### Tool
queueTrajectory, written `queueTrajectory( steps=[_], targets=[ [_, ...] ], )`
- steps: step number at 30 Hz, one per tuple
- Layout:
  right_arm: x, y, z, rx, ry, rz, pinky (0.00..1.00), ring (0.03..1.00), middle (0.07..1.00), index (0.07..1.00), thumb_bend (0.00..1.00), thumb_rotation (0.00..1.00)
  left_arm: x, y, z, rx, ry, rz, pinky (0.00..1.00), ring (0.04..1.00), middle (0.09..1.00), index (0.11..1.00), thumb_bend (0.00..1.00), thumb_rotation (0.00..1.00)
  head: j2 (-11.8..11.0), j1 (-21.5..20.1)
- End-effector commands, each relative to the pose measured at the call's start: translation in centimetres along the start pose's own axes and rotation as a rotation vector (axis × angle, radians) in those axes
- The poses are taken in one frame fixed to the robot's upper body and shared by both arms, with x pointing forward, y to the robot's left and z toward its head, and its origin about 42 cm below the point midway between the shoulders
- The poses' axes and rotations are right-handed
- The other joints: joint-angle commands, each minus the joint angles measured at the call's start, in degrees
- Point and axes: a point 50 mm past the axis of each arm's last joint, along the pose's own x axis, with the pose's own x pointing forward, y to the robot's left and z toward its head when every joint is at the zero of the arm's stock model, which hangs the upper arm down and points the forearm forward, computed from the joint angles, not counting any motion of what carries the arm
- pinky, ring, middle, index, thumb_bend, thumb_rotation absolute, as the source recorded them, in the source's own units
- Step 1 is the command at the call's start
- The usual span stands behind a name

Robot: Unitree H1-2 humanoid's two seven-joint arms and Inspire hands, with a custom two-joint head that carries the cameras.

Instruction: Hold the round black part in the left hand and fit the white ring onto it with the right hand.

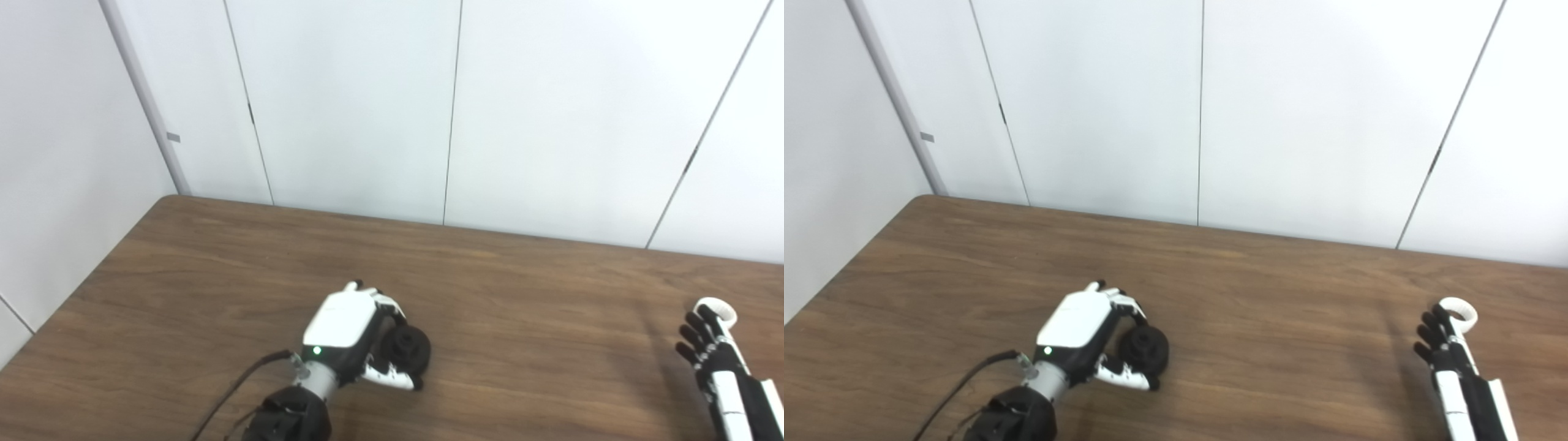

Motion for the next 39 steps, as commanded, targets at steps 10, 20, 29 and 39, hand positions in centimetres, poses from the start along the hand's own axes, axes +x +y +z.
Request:
queueTrajectory(
  steps=[10,20,29,39],
  targets=[
    [-2.4,4.1,-2.0,0.049,0.129,-0.014,0.94,0.956,0.956,0.968,0.53,0.96,-1.0,-1.1,3.5,-0.048,-0.102,0.016,1.0,0.892,0.8,0.484,0.52,0.05,3.7,-5.9],
    [-2.2,5.7,-0.9,0.063,0.12,-0.02,0.95,0.954,0.956,0.969,0.54,0.95,-2.0,-2.7,4.2,0.012,-0.12,-0.036,1.0,0.89,0.796,0.483,0.52,0.05,6.3,-9.0],
    [-1.7,6.4,0.0,0.041,0.136,-0.026,0.96,0.963,0.955,0.966,0.57,0.97,-2.9,-3.4,4.4,0.026,-0.127,-0.081,1.0,0.912,0.803,0.484,0.52,0.05,8.7,-10.3],
    [-1.5,6.5,0.8,0.057,0.117,-0.028,0.99,0.971,0.959,0.967,0.55,0.98,-3.6,-4.5,5.2,0.031,-0.126,-0.09,1.0,0.901,0.795,0.484,0.52,0.06,10.0,-10.2]
  ],
)
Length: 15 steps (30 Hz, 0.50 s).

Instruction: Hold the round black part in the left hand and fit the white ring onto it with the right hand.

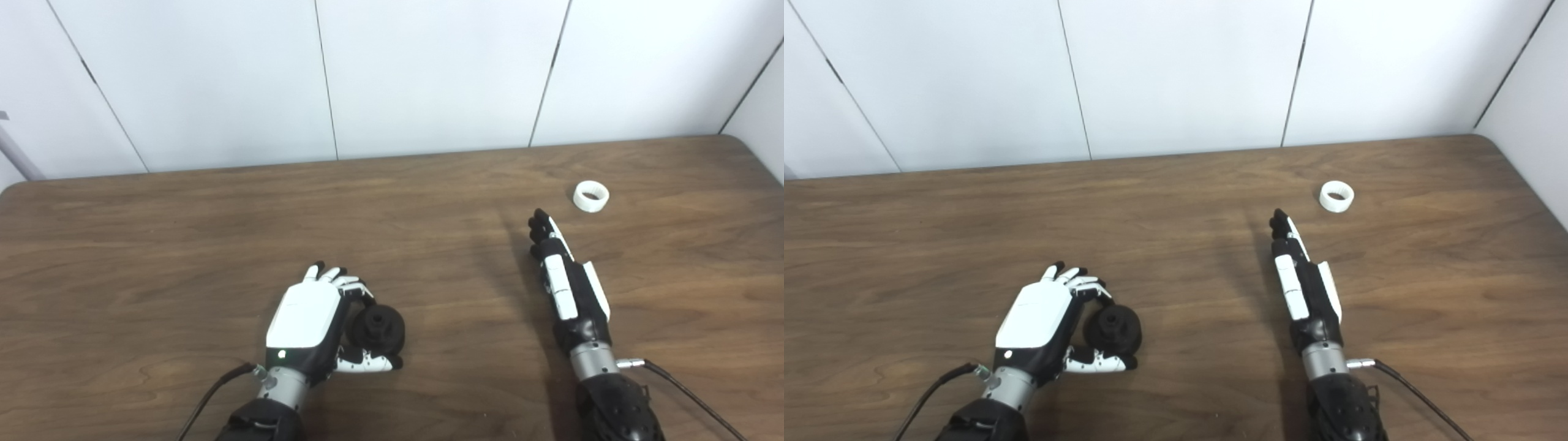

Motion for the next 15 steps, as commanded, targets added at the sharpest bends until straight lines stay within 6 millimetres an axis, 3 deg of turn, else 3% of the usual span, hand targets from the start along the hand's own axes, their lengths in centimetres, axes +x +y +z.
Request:
queueTrajectory(
  steps=[1,15],
  targets=[
    [-0.5,0.3,-0.1,0.014,0.02,0.003,0.99,0.968,0.958,0.967,0.55,0.98,-0.6,-1.1,0.5,0.014,-0.011,-0.049,1.0,0.902,0.797,0.485,0.52,0.06,0.1,0.0],
    [-0.7,-0.6,0.1,0.023,0.02,0.0,0.99,0.965,0.954,0.968,0.53,0.98,-0.8,-2.5,1.3,-0.008,-0.011,-0.034,1.0,0.9,0.796,0.485,0.52,0.05,0.3,1.0]
  ],
)
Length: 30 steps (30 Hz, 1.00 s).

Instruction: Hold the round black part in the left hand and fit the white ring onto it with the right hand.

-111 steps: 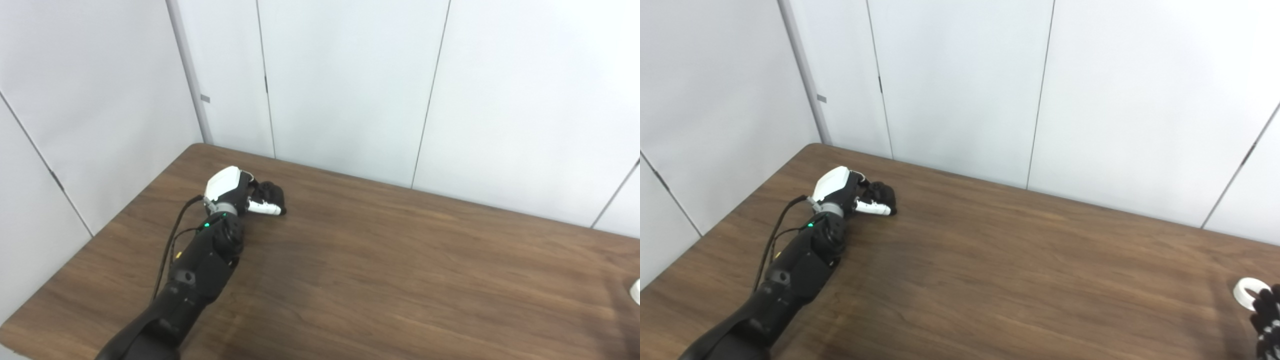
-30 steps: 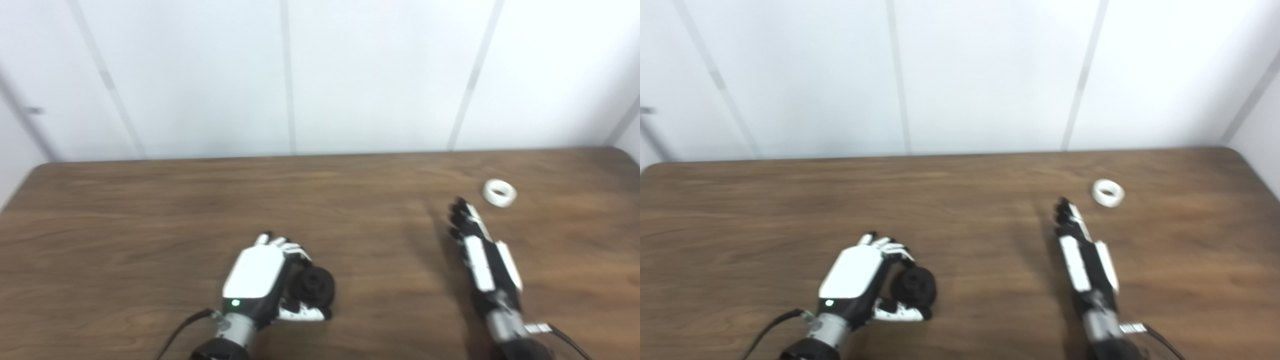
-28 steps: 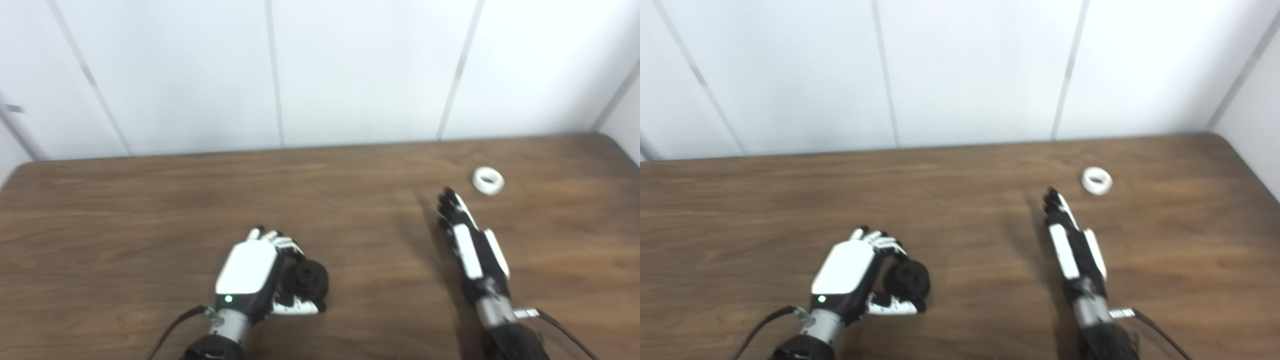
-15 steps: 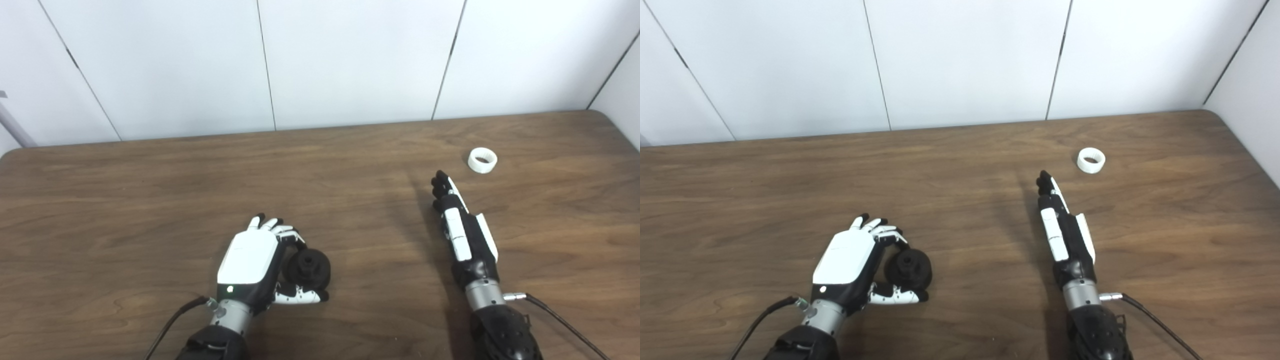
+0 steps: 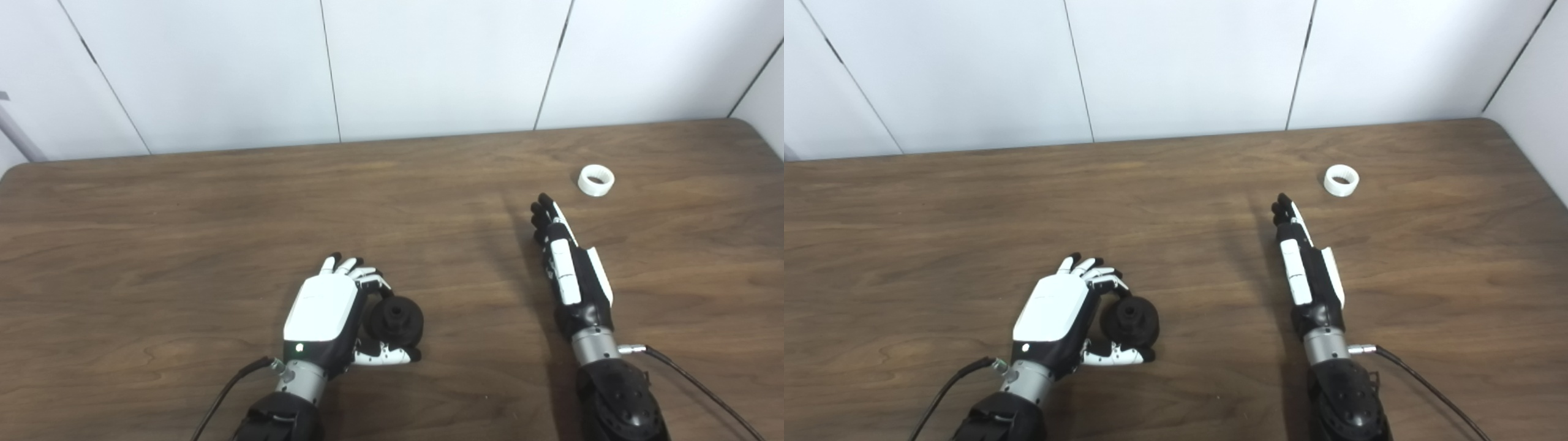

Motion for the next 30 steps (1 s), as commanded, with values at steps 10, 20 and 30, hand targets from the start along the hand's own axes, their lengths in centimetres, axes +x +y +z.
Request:
queueTrajectory(
  steps=[10,20,30],
  targets=[
    [-0.5,-0.9,0.4,0.007,0.013,-0.004,1.0,0.965,0.942,0.953,0.56,0.96,-0.7,-2.4,-0.5,0.017,0.004,-0.002,1.0,0.891,0.793,0.485,0.52,0.06,0.2,0.4],
    [-0.3,-1.9,0.8,0.025,0.006,-0.021,0.96,0.946,0.932,0.941,0.56,0.93,-0.8,-2.5,-0.5,0.018,0.015,-0.016,1.0,0.889,0.786,0.485,0.52,0.05,-0.1,0.9],
    [0.5,-4.1,5.1,-0.021,-0.025,-0.048,1.0,0.965,0.939,0.923,0.5,0.72,-0.8,-2.5,-0.6,0.01,0.02,-0.029,1.0,0.892,0.787,0.485,0.52,0.05,-0.6,-1.5]
  ],
)
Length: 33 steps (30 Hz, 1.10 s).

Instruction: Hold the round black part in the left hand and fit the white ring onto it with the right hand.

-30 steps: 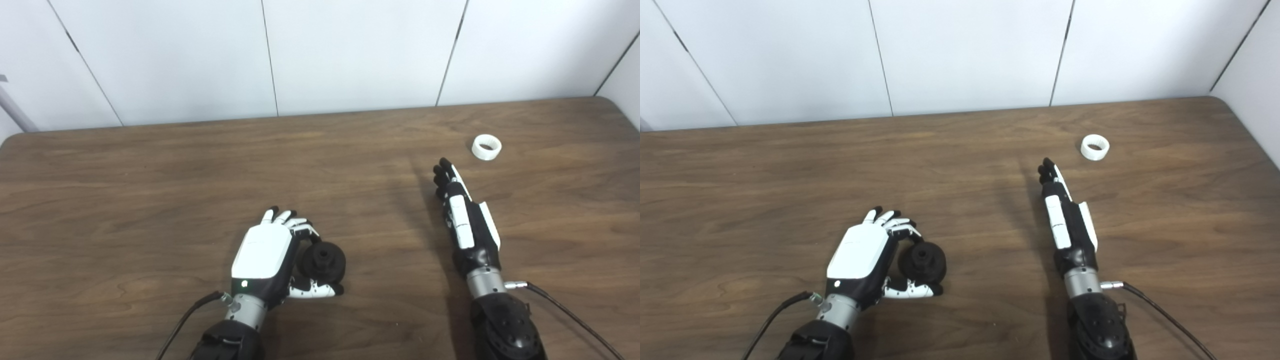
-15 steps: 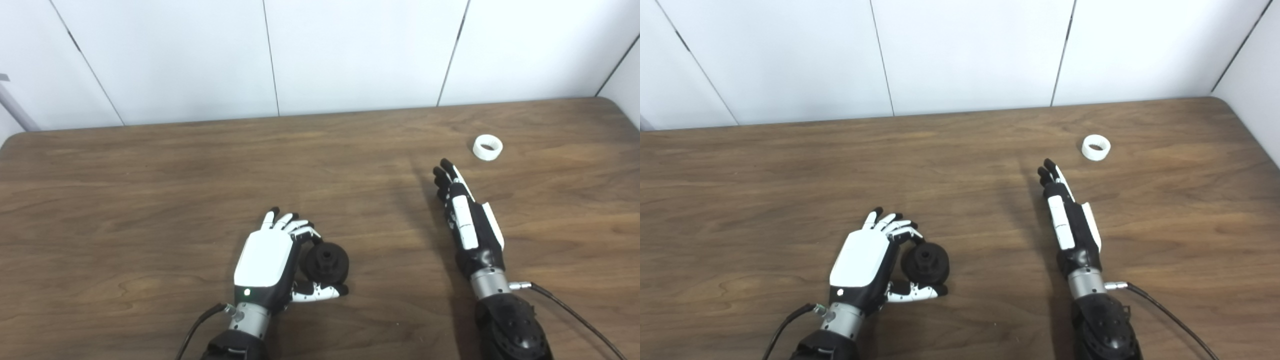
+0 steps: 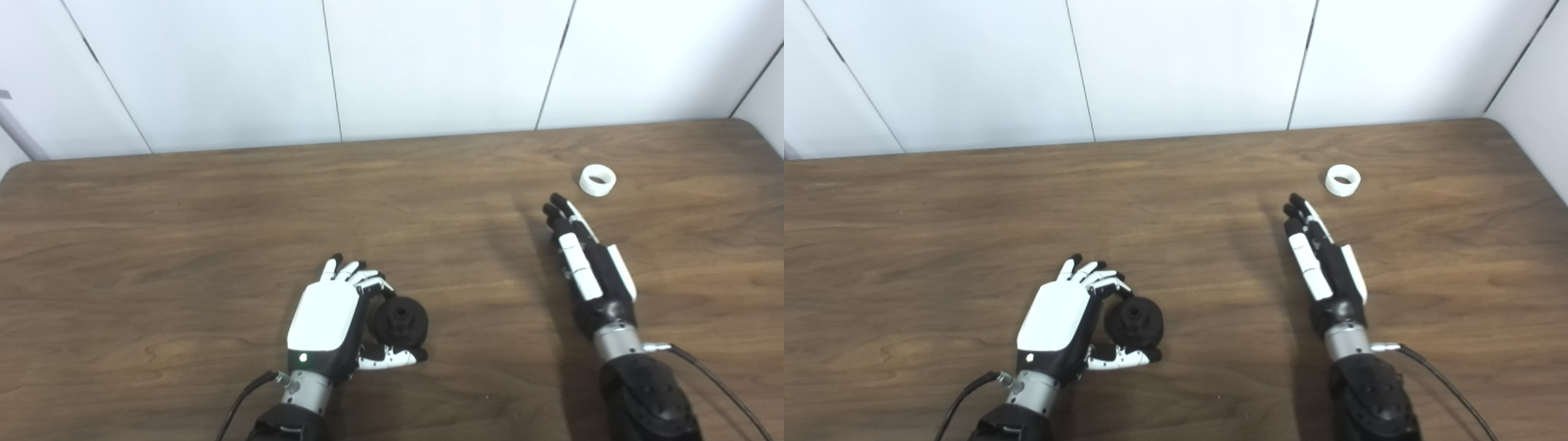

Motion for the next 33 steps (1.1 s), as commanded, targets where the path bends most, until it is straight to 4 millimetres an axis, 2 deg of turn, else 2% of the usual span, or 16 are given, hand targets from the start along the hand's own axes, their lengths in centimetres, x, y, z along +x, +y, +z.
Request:
queueTrajectory(
  steps=[1,6,10,12,16,19,21,25,30,33],
  targets=[
    [0.7,-0.8,2.5,-0.031,-0.074,-0.011,0.99,0.957,0.936,0.918,0.5,0.69,-0.5,-1.2,-0.4,0.023,0.018,-0.08,1.0,0.892,0.788,0.485,0.52,0.05,0.0,-0.1],
    [1.2,-2.3,4.3,-0.134,-0.082,-0.05,0.89,0.929,0.912,0.883,0.52,0.61,-0.6,-1.3,-0.4,0.035,0.026,-0.089,1.0,0.891,0.793,0.486,0.52,0.06,-0.1,-1.3],
    [2.1,-3.5,5.7,-0.263,-0.087,-0.108,0.83,0.889,0.892,0.861,0.5,0.56,-0.5,-1.5,-0.4,0.037,0.03,-0.087,1.0,0.89,0.792,0.485,0.52,0.05,-0.2,-1.9],
    [2.6,-4.1,6.4,-0.34,-0.098,-0.132,0.82,0.871,0.887,0.861,0.5,0.57,-0.5,-1.6,-0.4,0.033,0.032,-0.085,1.0,0.89,0.792,0.485,0.52,0.05,-0.2,-2.1],
    [4.0,-5.4,7.8,-0.491,-0.108,-0.175,0.83,0.883,0.895,0.844,0.55,0.6,-0.4,-1.7,-0.4,0.034,0.035,-0.083,1.0,0.889,0.791,0.485,0.52,0.05,-0.3,-2.6],
    [5.2,-6.2,8.7,-0.581,-0.129,-0.19,0.8,0.841,0.856,0.825,0.54,0.53,-0.4,-1.7,-0.6,0.031,0.039,-0.082,1.0,0.887,0.788,0.485,0.52,0.05,-0.3,-2.6],
    [6.2,-6.8,9.0,-0.61,-0.14,-0.189,0.8,0.833,0.844,0.812,0.55,0.44,-0.5,-1.7,-0.7,0.031,0.045,-0.085,1.0,0.892,0.79,0.485,0.52,0.05,-0.7,-4.5],
    [7.9,-7.3,9.5,-0.687,-0.142,-0.193,0.79,0.834,0.838,0.804,0.61,0.36,-0.6,-1.5,-1.2,0.038,0.051,-0.09,1.0,0.893,0.79,0.485,0.52,0.05,-0.9,-6.5],
    [9.8,-7.8,10.2,-0.795,-0.131,-0.205,0.85,0.893,0.887,0.788,0.66,0.32,-0.8,-1.2,-1.7,0.051,0.06,-0.096,1.0,0.894,0.79,0.486,0.52,0.05,-1.3,-8.7],
    [10.9,-8.0,10.6,-0.873,-0.111,-0.208,0.86,0.904,0.896,0.787,0.66,0.32,-0.9,-1.1,-2.0,0.05,0.062,-0.092,1.0,0.892,0.789,0.485,0.52,0.05,-1.7,-10.6]
  ],
)
